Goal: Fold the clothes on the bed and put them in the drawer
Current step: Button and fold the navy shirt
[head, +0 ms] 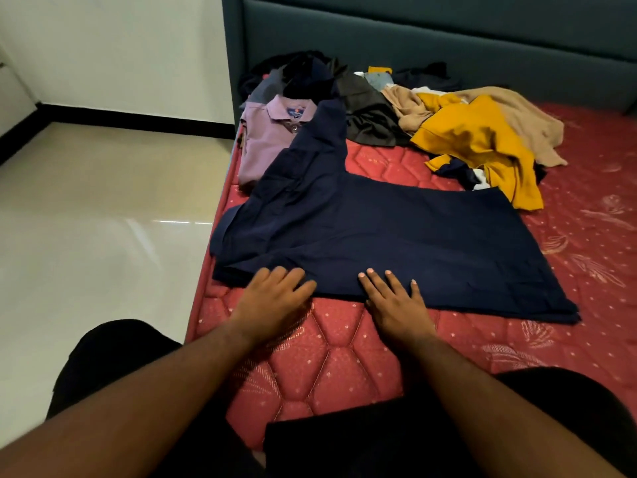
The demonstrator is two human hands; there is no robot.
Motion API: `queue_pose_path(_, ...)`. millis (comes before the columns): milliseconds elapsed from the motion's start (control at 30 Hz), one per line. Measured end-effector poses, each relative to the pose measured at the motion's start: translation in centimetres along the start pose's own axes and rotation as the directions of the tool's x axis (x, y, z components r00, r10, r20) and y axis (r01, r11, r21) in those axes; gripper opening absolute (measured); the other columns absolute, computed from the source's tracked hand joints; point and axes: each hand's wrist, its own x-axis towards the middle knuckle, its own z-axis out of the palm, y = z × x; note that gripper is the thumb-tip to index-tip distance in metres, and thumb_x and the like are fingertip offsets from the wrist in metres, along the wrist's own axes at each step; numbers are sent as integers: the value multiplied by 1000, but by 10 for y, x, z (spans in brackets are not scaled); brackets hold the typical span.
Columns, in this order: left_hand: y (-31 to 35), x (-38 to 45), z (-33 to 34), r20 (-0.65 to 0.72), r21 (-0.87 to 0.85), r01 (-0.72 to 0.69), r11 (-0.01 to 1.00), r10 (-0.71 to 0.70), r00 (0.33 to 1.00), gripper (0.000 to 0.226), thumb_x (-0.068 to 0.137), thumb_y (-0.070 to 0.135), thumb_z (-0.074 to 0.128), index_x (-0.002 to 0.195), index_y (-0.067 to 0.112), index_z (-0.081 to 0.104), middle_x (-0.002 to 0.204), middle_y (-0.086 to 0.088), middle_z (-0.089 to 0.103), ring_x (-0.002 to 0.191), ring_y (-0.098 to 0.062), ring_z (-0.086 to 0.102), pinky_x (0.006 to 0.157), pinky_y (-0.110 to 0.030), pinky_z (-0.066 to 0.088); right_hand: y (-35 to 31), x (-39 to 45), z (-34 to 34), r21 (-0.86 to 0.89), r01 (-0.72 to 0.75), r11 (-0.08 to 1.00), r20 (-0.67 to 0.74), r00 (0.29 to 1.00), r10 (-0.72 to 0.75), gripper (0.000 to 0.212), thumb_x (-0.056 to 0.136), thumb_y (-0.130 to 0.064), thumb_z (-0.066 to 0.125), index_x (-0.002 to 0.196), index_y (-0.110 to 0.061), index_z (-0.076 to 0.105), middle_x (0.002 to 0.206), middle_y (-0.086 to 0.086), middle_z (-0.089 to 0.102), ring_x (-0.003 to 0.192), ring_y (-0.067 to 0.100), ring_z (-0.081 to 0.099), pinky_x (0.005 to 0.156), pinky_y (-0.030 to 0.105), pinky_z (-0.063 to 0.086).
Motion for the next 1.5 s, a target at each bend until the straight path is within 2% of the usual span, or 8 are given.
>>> queue_pose_path(233,-16,33,19,162,72,-208,975,195,967,21,80,40,57,88,22,64,83,2,61,72,-21,58,60,-35,42,3,-2,-7,61,-1,998,41,999,-1,51,105,-37,16,154,-27,7,162,-10,11,149,18,10,118,54,13)
queue_pose_path(367,-29,40,17,26,-106,-151,983,155,988,29,88,28,44,89,13,69,73,-1,64,59,-23,59,53,-31,47,3,1,-4,27,13,1000,33,999,-14,58,102,-49,20,154,-29,4,162,-5,9,149,21,9,116,56,14)
queue_pose_path(700,10,23,11,174,225,-249,942,212,962,46,85,17,38,121,15,66,108,-6,67,83,-26,62,61,-35,43,1,0,0,-34,-39,999,19,999,39,63,100,-19,33,155,-23,1,163,2,5,150,22,5,118,54,12)
queue_pose_path(833,28,38,-3,344,42,267,963,-265,901,45,93,16,44,137,23,50,131,0,57,95,-30,67,68,-38,47,-3,-7,-6,-145,-102,984,-98,991,88,63,96,-20,41,154,-24,17,162,3,13,141,29,24,107,54,23)
queue_pose_path(900,27,38,-2,324,-283,587,759,-501,803,41,94,12,48,132,25,56,141,4,54,111,-31,63,87,-40,49,2,-14,-10,-175,-199,964,-152,973,174,62,92,-20,46,151,-24,26,159,4,19,125,28,38,94,47,34)
queue_pose_path(1067,29,37,8,174,-644,516,565,-549,818,19,96,4,52,110,9,64,152,0,42,120,-23,58,99,-29,45,46,-21,-16,56,-495,867,-83,863,498,67,89,-10,52,148,-27,26,159,2,2,128,32,25,83,45,49)
queue_pose_path(1300,22,21,15,405,-409,599,688,-452,795,60,94,6,51,149,26,37,158,9,27,131,-25,50,106,-36,42,86,-16,-3,486,-387,783,-11,894,449,73,86,7,41,152,-21,27,160,11,16,147,33,7,118,41,18)
queue_pose_path(1500,25,16,19,414,-178,627,759,-520,747,59,96,14,48,152,18,29,162,6,12,83,-40,63,79,-46,51,99,-15,6,453,-606,654,98,763,639,77,85,-11,49,154,-21,15,161,16,1,148,33,-2,118,46,14)
